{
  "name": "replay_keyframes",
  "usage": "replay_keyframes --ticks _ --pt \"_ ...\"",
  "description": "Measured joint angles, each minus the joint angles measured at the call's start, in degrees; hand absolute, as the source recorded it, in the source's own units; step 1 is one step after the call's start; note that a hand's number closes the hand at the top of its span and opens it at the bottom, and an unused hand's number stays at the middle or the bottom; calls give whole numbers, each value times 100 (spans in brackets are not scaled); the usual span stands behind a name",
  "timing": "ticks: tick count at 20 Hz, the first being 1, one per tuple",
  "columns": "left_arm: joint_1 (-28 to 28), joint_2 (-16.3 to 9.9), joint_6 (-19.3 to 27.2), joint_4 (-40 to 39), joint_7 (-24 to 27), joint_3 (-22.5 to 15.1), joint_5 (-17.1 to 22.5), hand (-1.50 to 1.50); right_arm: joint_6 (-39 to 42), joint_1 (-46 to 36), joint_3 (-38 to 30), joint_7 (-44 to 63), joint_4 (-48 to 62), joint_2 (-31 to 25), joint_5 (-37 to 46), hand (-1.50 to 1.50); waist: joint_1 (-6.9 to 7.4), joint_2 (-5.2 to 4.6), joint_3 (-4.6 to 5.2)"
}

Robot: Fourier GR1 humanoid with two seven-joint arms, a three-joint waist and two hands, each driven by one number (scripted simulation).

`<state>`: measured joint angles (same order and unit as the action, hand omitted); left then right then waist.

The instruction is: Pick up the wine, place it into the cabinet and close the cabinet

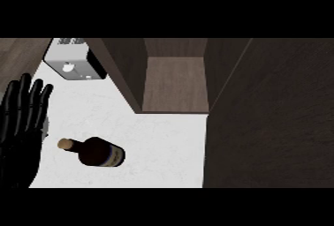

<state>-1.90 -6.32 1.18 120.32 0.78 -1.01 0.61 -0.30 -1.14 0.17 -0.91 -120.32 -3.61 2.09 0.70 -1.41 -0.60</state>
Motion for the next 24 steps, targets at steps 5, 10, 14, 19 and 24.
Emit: replay_keyframes --ticks 5,10,14,19,24 --pt "-97 -70 -235 396 -147 -167 58 -150 -21 359 48 123 -306 44 42 -150 -59 110 42" --pt "-383 35 -488 776 -790 -440 858 -150 322 841 489 667 -771 93 -456 -150 -78 153 55" --pt "-315 -20 -364 1337 -1682 -412 1342 -150 273 1049 965 1437 -1501 156 -523 -150 -82 157 57" --pt "24 -149 -41 1693 -2646 -286 1392 -150 77 1162 1499 2102 -2146 238 -290 -150 -80 160 60" --pt "177 -131 168 1739 -3147 -275 1396 -150 -131 1184 1938 2352 -2215 288 -225 -150 -73 165 60"
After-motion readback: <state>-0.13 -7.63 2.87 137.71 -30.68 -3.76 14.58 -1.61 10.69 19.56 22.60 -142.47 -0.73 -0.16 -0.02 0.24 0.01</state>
